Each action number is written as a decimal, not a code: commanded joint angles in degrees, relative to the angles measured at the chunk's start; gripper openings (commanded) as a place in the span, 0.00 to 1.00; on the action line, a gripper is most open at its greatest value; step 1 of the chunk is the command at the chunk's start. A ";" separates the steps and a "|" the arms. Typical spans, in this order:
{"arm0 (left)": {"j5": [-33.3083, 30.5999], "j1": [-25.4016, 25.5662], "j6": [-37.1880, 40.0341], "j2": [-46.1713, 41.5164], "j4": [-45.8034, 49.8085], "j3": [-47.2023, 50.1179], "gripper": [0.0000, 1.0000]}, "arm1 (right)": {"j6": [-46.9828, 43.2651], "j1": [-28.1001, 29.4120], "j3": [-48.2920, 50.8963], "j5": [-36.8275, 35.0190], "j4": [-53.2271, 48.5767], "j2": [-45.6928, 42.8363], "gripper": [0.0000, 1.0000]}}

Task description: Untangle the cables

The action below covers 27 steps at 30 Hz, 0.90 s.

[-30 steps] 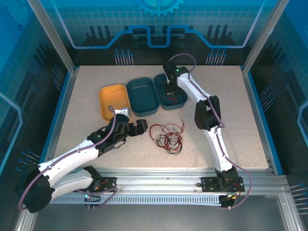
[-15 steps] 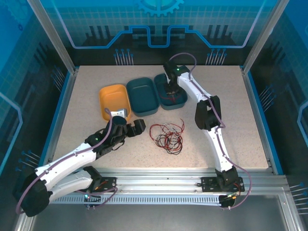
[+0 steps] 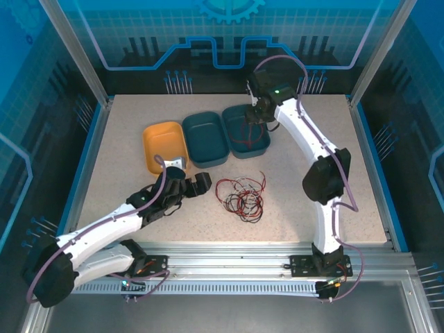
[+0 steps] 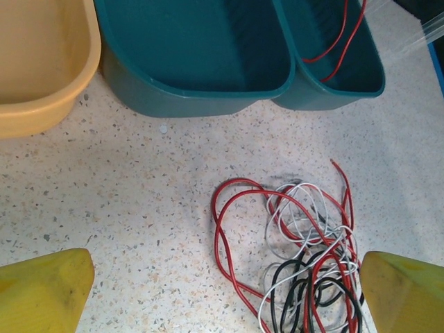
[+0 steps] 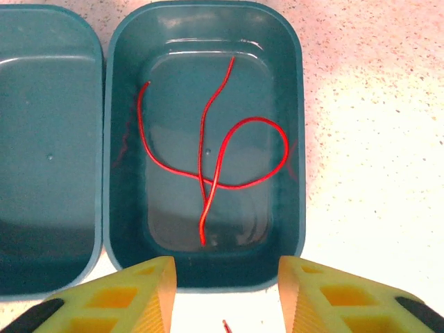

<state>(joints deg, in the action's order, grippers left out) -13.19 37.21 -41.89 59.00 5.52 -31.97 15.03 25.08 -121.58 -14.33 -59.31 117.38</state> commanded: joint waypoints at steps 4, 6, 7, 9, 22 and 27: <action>3.18 -0.59 2.46 5.87 1.01 -4.54 0.98 | 4.21 2.78 15.06 -1.56 4.90 -11.58 0.44; 4.38 -0.72 3.08 8.83 2.04 -6.62 0.94 | 6.27 3.61 21.96 -1.21 7.77 -16.17 0.46; 4.83 -0.79 3.11 10.30 2.48 -7.41 0.93 | 7.19 3.95 24.73 -1.20 8.87 -18.27 0.48; 6.94 -1.20 3.21 13.65 2.44 -9.03 0.86 | 9.50 4.53 31.13 -1.15 11.07 -22.93 0.49; 15.39 -1.60 -1.00 31.06 0.87 -14.30 0.46 | 19.04 5.15 54.84 -3.22 16.47 -41.47 1.00; 17.71 -1.44 -2.33 34.52 -1.11 -14.52 0.35 | 20.03 5.32 56.69 -3.34 16.71 -41.93 1.00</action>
<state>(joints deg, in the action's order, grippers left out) 1.39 35.94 -43.16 92.03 5.63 -44.66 32.99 29.63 -65.91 -16.51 -44.23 76.40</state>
